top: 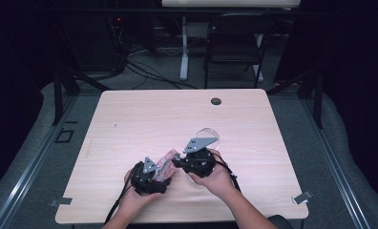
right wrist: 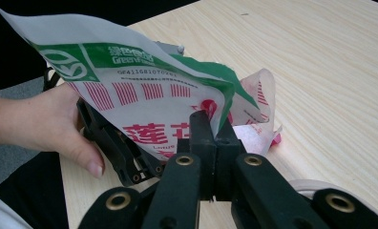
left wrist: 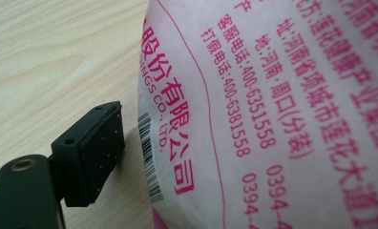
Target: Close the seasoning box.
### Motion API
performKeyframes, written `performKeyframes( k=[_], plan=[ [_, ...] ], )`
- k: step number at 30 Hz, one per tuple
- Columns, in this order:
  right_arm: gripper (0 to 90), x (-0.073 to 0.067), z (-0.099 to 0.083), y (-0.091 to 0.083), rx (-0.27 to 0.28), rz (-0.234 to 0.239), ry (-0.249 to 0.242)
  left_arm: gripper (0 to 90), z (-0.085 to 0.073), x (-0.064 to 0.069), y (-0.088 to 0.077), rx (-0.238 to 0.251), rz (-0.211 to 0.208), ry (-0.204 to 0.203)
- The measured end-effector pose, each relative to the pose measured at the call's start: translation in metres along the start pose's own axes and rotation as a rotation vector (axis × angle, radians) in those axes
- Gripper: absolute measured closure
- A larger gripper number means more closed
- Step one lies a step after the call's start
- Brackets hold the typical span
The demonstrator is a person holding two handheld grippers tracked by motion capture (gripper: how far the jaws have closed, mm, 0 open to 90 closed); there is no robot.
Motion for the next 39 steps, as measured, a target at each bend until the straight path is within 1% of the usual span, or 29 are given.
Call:
performKeyframes(
  k=[7,9,12,13,14,15,18,20,22,23,26,28,30,32,36,39],
  plan=[
    [90.0,-0.0006,0.0000,0.0000,0.001,-0.002,0.002,15.8,0.0003,0.0003,0.0000,0.006,-0.002,0.001],
    [90.0,-0.0008,0.0001,0.0000,-0.002,-0.001,-0.003,19.4,0.0009,0.0007,0.0002,0.013,-0.007,0.009],
    [90.0,-0.0012,0.0003,0.0003,0.001,-0.005,-0.002,23.5,0.0013,0.0007,0.0000,0.010,-0.009,0.017],
    [90.0,-0.0011,0.0003,0.0004,0.000,-0.007,-0.001,27.4,0.0017,0.0024,-0.0001,0.018,-0.024,0.025],
    [90.0,-0.0011,0.0003,0.0004,0.000,-0.007,-0.001,30.2,0.0017,0.0024,-0.0001,0.018,-0.024,0.025],
    [90.0,-0.0010,0.0000,0.0003,-0.002,-0.009,-0.004,30.4,0.0023,0.0023,0.0004,0.022,-0.017,0.029],
    [90.0,-0.0007,-0.0002,0.0002,0.001,-0.010,-0.005,31.9,0.0030,0.0023,0.0006,0.024,-0.014,0.028],
    [90.0,-0.0004,-0.0005,0.0000,0.000,-0.011,-0.003,36.5,0.0035,0.0030,0.0007,0.031,-0.014,0.029],
    [90.0,-0.0004,-0.0007,-0.0004,-0.002,-0.011,-0.005,38.2,0.0036,0.0031,0.0007,0.035,-0.011,0.026],
    [90.0,-0.0005,-0.0007,-0.0005,-0.001,-0.012,-0.001,41.0,0.0037,0.0030,0.0005,0.037,-0.011,0.026],
    [90.0,-0.0006,-0.0007,-0.0006,-0.001,-0.012,-0.001,45.4,0.0039,0.0030,0.0003,0.041,-0.007,0.029],
    [90.0,-0.0005,-0.0006,-0.0005,0.002,-0.012,-0.002,46.3,0.0039,0.0030,0.0000,0.043,-0.003,0.028],
    [90.0,-0.0004,-0.0005,-0.0004,0.002,-0.011,-0.001,48.1,0.0039,0.0031,-0.0003,0.045,0.005,0.031],
    [90.0,-0.0004,-0.0007,-0.0009,-0.001,-0.011,-0.005,50.6,0.0039,0.0038,-0.0007,0.060,0.029,0.040],
    [90.0,0.0005,-0.0006,-0.0017,0.003,-0.004,0.005,53.1,0.0038,0.0041,-0.0022,0.062,0.030,0.044],
    [90.0,0.0020,-0.0008,-0.0026,0.005,-0.003,0.006,54.1,0.0046,0.0045,-0.0039,0.057,0.023,0.037]
  ],
)
Point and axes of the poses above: each handheld gripper's, and its own axes: y roughly forward along the jaws, z roughly out of its top, x roughly to its right, the point moved 5 cm from there along y, roughly forward along the jaws, and after that the axes turned 11 degrees about -z, right-handed, at the moved point
